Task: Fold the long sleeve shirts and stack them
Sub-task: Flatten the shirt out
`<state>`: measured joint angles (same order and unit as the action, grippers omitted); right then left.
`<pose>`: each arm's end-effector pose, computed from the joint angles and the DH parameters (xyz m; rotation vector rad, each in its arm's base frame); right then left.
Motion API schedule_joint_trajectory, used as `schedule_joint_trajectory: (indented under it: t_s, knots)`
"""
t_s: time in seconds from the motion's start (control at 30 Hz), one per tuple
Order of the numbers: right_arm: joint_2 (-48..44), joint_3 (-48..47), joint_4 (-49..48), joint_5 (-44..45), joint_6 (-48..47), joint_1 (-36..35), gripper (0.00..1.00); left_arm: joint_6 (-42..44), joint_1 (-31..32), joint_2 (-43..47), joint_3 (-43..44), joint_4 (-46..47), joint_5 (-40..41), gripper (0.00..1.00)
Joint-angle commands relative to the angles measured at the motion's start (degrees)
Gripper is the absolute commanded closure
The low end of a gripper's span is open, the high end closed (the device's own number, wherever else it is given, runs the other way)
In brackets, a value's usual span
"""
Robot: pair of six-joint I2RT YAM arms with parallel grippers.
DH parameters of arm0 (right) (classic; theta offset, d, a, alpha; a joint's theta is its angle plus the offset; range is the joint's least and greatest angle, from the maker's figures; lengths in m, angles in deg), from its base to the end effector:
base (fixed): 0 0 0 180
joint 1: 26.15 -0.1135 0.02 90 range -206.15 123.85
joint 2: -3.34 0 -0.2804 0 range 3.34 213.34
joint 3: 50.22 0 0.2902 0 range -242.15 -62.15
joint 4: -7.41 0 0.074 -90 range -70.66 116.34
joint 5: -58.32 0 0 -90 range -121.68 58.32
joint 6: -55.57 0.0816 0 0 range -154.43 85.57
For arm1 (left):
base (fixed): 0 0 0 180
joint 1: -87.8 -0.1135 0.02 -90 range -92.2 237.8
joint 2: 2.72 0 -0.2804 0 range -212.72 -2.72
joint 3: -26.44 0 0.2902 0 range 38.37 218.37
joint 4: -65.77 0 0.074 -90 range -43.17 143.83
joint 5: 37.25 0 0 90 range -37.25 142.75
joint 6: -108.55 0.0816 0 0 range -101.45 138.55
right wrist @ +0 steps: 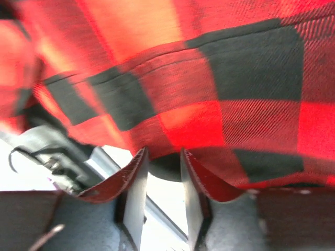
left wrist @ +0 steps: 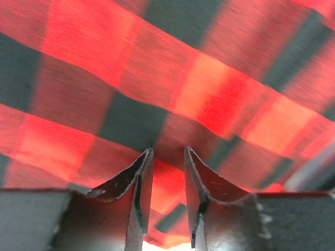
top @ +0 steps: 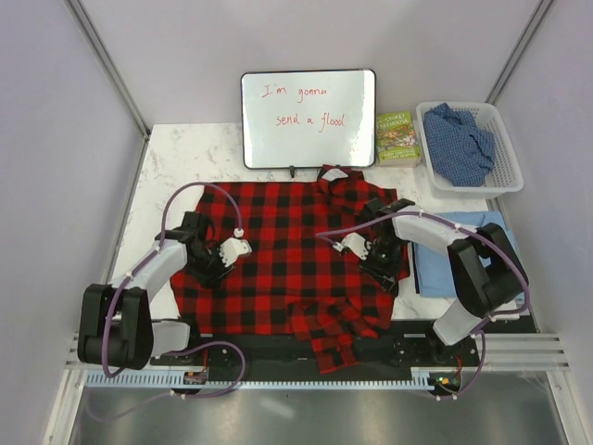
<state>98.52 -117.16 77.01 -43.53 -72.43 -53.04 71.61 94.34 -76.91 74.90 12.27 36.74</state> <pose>0.2421 0.1416 0.1030 1.5957 -2.5499 -0.3307 0.2294 -0.0490 0.1076 1.4482 2.4527 -0.2620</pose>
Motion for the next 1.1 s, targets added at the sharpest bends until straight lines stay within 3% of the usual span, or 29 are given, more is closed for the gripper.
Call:
schedule_joint_trajectory:
  t_s: [0.0,0.2,0.37,0.57,0.73,0.93,1.07]
  knots:
    - [-6.05,-6.15,3.77,-6.06,0.45,0.44,0.58,3.37,-0.13,5.19,1.42,-9.66,-4.89,0.57]
    - [-4.92,-22.06,-9.2,-10.29,12.93,2.72,0.46,-5.49,-0.31,5.03,17.85,-8.54,-17.99,0.4]
    - [4.13,-29.19,-20.64,-11.69,23.66,2.73,0.42,-16.31,-3.11,-1.37,26.74,2.24,-18.79,0.38]
    - [15.38,-35.78,-26.47,-10.82,25.16,2.02,0.37,-20.89,-10.14,-9.38,34.47,4.82,-20.46,0.37]
    - [20.66,-37.46,-31.3,-3.89,25.95,1.32,0.36,-22.38,-13.83,-14.04,36.68,6.93,-20.99,0.36]
    - [23.92,-41.85,-32.09,3.48,25.78,1.58,0.55,-21.51,-14.28,-17.2,36.15,10.62,-20.11,0.36]
    - [23.56,-44.4,-32.27,7.02,24.47,2.72,0.73,-22.21,-14.72,-21.07,38.78,11.24,-19.67,0.37]
